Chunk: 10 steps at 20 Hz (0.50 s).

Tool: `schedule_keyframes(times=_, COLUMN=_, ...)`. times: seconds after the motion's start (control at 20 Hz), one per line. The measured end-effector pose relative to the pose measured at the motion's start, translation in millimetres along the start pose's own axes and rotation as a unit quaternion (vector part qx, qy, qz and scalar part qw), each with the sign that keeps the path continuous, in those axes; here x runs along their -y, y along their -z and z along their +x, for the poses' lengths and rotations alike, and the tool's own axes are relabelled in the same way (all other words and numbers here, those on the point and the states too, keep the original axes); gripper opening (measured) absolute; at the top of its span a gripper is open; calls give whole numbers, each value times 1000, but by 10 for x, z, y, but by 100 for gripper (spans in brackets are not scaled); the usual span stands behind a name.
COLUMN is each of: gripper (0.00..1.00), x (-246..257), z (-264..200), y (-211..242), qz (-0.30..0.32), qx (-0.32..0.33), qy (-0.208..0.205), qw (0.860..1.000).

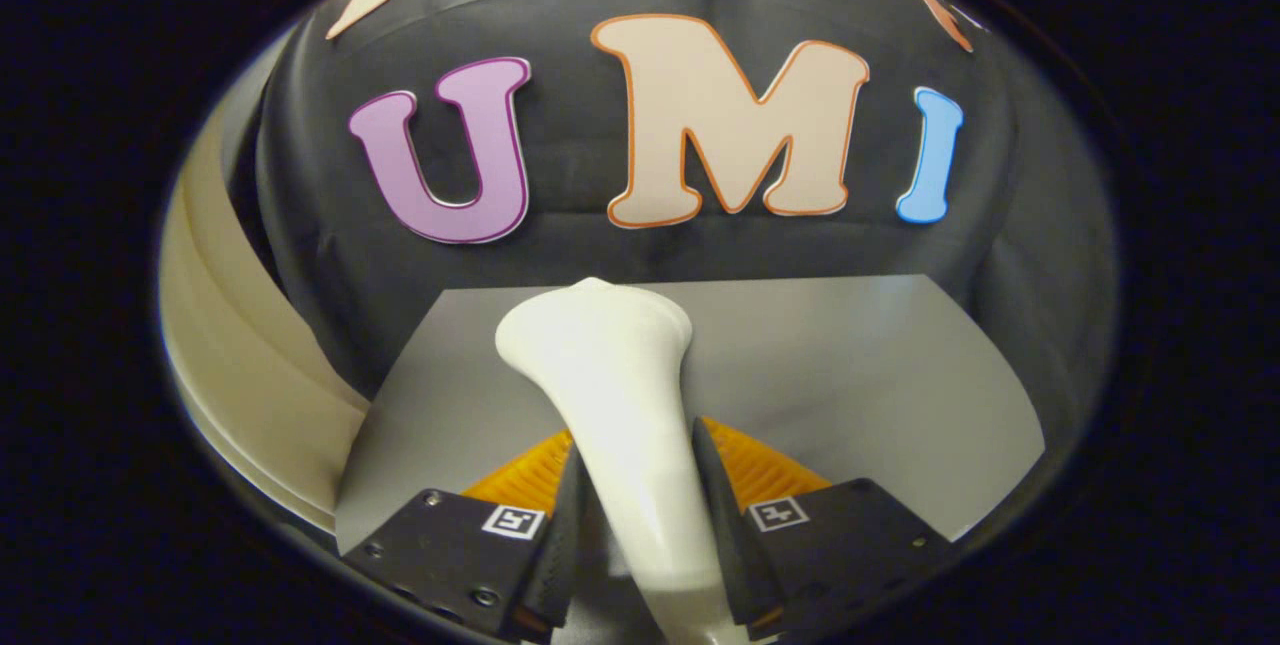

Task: Iron the clothes twice with a garment steamer, once on the left side and once on the right side.

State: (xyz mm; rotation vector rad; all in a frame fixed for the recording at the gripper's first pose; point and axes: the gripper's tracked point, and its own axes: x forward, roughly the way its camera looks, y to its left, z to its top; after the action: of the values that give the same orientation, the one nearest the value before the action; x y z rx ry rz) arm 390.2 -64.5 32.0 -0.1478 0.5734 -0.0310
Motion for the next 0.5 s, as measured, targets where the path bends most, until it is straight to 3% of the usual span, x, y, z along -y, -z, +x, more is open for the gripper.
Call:
schedule_keyframes(times=0.1, gripper=51, x=-12, z=-39, y=7, qz=-35, qx=0, qy=20, qw=999)
schedule_keyframes(times=0.2, gripper=42, x=-50, z=-23, y=-55, qz=4, qx=35, qy=11, qw=999)
schedule_keyframes(times=0.3, gripper=40, x=-90, z=-31, y=-106, qz=65, qx=76, qy=-3, qw=995)
schedule_keyframes(times=0.5, gripper=37, x=-133, z=7, y=-125, qz=110, qx=109, qy=23, qw=988)
